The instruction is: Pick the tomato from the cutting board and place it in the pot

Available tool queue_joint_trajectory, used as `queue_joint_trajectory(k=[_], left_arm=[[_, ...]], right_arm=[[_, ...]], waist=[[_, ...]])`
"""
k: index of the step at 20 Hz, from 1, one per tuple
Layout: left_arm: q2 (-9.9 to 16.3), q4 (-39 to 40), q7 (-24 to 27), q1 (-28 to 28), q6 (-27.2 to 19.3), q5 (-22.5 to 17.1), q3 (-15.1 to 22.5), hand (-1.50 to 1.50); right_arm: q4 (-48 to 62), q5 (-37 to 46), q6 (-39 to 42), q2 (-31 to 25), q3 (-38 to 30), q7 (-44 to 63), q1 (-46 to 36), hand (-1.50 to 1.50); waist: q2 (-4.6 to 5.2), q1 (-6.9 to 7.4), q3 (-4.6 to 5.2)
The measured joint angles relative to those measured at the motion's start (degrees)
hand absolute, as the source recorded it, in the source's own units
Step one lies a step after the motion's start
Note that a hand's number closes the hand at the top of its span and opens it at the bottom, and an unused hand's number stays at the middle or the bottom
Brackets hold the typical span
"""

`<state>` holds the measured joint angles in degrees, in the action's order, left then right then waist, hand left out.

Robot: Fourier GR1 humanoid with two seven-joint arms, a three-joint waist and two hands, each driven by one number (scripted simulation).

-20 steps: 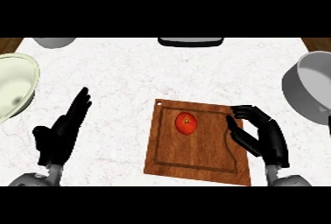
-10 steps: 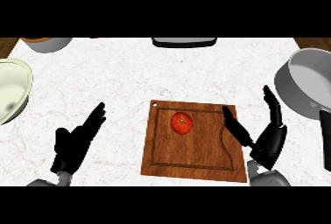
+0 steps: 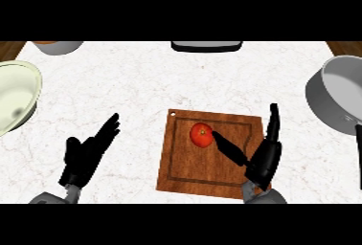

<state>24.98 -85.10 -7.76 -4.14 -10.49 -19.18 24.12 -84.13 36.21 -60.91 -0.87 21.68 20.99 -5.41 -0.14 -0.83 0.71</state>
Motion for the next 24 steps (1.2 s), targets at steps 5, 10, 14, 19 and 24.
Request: queue_joint_trajectory(k=[5, 10, 14, 19, 24], left_arm=[[-0.01, 1.97, 0.88, -0.98, 1.83, -0.4, -0.54, 0.0], [-1.14, 3.89, 1.15, -2.4, 2.38, -0.22, -0.79, 0.0], [-1.63, 5.13, 2.33, -2.32, 3.56, -0.07, -1.14, 0.0], [-2.48, 6.24, 2.65, -2.77, 4.46, 0.57, -2.11, 0.0], [-3.45, 7.15, 2.7, -2.72, 5.11, 1.38, -3.1, 0.0]], right_arm=[[-0.19, 4.9, 3.08, 0.49, 0.77, 16.03, -4.37, -1.5], [0.58, 7.97, 9.03, 0.7, 3.34, 32.88, -9.29, -1.5], [1.84, 9.33, 14.71, 0.79, 6.28, 42.16, -12.74, -1.5], [2.12, 12.58, 16.41, 0.72, 9.79, 46.04, -12.54, -1.5], [1.22, 18.53, 15.08, 0.68, 11.42, 47.09, -9.16, -1.5]], waist=[[-0.02, 0.38, -0.13], [-0.03, 0.76, -0.33], [0.0, 1.04, -0.48], [0.01, 0.97, -0.6], [0.01, 0.74, -0.65]])
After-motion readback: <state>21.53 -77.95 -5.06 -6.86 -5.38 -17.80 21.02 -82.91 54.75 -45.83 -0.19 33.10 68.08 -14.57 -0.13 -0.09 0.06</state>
